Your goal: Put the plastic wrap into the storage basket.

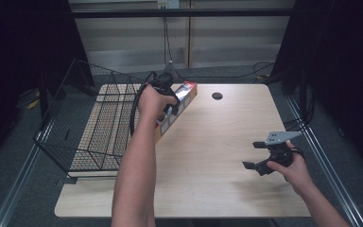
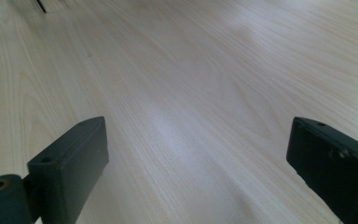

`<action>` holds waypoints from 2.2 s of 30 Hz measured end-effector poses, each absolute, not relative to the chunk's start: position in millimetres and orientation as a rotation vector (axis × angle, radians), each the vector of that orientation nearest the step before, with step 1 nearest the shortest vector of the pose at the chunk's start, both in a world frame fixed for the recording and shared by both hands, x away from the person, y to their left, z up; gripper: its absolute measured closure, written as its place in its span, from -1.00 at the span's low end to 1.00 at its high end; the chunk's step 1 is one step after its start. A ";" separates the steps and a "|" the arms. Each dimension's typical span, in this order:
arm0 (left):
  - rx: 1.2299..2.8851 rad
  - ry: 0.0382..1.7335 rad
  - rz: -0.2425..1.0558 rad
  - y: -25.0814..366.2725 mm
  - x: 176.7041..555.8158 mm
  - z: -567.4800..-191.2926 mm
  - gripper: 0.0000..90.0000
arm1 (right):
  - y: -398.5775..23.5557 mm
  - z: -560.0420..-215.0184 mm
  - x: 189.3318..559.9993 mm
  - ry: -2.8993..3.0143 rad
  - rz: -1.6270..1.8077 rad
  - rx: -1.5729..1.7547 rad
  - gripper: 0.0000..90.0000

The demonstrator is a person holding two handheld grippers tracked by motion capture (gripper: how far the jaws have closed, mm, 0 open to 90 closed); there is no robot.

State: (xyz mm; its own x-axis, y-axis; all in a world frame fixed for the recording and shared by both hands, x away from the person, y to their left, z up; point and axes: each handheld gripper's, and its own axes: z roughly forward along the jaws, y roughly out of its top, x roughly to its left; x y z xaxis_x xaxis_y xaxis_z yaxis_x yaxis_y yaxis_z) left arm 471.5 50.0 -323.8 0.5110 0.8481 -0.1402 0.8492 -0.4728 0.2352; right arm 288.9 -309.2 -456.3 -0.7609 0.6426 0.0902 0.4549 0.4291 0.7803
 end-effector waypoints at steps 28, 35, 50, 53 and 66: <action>2.404 1.550 0.049 87.7 462.9 -284.7 -0.02 | -305.6 -456.9 288.1 2.463 1.231 0.957 -0.95; 2.384 1.576 0.065 98.0 460.8 -276.1 -0.02 | -305.5 -457.0 288.1 2.467 1.224 0.958 -0.95; 2.338 1.638 0.082 113.8 457.2 -259.6 -0.02 | -305.6 -457.4 288.4 2.461 1.220 0.960 -0.95; 2.334 1.646 0.095 118.4 456.3 -256.3 -0.02 | -305.7 -457.4 288.6 2.456 1.220 0.958 -0.95; 2.300 1.691 0.109 135.8 450.2 -245.8 -0.02 | -304.9 -458.5 288.4 2.466 1.206 0.952 -0.94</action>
State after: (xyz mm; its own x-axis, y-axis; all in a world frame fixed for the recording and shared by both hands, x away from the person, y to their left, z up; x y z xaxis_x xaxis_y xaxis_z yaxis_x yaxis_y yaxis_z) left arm 450.2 135.8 -245.8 0.3103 0.9447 -0.1063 0.9234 -0.2729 0.2701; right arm 288.4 -304.9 -458.5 -0.7603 0.6458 0.0697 0.4515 0.4483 0.7715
